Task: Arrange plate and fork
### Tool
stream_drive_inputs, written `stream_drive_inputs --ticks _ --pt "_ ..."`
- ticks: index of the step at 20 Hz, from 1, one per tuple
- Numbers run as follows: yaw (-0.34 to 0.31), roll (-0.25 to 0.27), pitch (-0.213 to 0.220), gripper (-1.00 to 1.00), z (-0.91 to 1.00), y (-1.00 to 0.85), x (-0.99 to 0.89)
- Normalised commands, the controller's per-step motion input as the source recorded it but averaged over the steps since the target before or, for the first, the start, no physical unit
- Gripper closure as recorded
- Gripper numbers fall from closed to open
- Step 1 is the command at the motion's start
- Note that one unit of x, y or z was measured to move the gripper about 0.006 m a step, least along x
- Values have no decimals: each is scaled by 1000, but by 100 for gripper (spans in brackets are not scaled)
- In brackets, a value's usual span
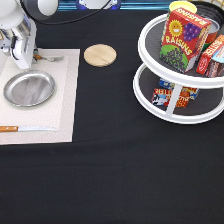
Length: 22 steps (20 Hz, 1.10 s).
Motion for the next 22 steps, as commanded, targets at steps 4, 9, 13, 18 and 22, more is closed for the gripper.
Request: stream_drive_inputs --ticks 4,9,13,18,22 --pt "30 -88 0 -100 694 187 28" --pt "101 -90 13 -100 865 403 214" --pt "117 -104 79 -100 764 624 349" --pt "50 -40 66 -100 228 263 179" --pt "0 0 2 -100 0 0 11"
